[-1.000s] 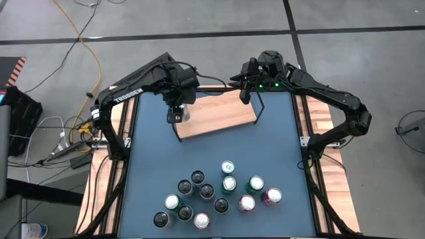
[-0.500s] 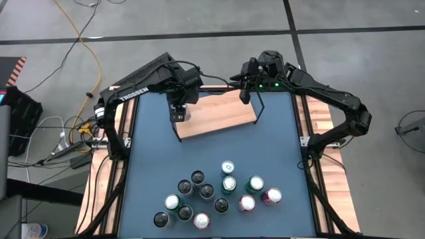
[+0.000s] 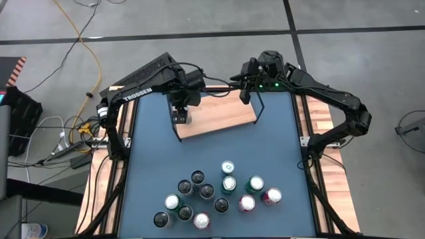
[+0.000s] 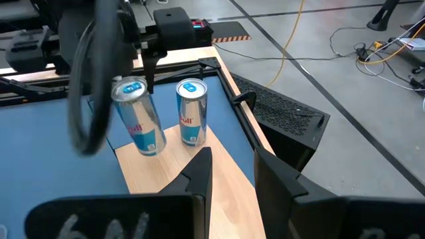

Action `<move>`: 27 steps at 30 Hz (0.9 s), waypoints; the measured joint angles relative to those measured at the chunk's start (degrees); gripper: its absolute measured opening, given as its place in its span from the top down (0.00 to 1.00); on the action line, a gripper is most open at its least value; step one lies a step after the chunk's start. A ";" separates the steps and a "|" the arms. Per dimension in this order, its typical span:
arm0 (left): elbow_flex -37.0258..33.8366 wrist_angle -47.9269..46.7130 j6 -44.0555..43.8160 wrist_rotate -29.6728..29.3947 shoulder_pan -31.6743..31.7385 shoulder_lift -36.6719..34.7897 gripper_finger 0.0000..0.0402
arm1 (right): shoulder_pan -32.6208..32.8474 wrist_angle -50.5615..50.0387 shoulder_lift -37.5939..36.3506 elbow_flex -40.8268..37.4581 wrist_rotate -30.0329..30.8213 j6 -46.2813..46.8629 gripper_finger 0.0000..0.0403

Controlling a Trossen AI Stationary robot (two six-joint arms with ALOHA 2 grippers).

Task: Place canned beverage on shelf
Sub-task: Put the bottom blue soda can on the shelf aligned with the other blue soda can

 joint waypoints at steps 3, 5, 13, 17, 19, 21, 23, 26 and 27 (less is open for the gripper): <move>0.02 0.17 0.53 -0.02 0.08 -0.02 0.44 | 0.00 -0.21 0.00 0.00 0.00 0.02 0.76; 0.02 0.19 0.52 -0.10 0.02 -0.02 0.44 | 0.00 -0.19 0.00 0.00 0.00 0.02 0.76; -1.88 -0.09 0.62 -0.19 0.15 -0.11 0.44 | 0.00 -0.19 0.00 0.00 0.00 0.09 0.76; -4.56 0.64 0.25 -0.20 0.28 -0.07 0.44 | 0.00 -0.55 0.00 0.01 0.00 0.19 0.76; -5.18 1.40 0.26 -0.78 0.07 -0.07 0.44 | 0.00 -1.01 0.00 0.00 0.00 0.19 0.76; -5.40 2.16 0.24 -1.20 0.04 -0.07 0.44 | 0.00 -1.28 0.00 0.00 0.00 0.17 0.76; -5.39 2.81 0.26 -1.18 0.08 -0.07 0.44 | 0.00 -1.26 0.00 0.00 0.00 0.17 0.76; -5.38 2.35 0.44 -1.16 0.40 -0.07 0.44 | 0.00 -1.30 0.00 0.00 0.00 0.17 0.76; -5.38 2.41 0.52 -1.16 0.62 -0.07 0.44 | -0.02 -1.30 0.00 0.02 0.00 0.17 0.76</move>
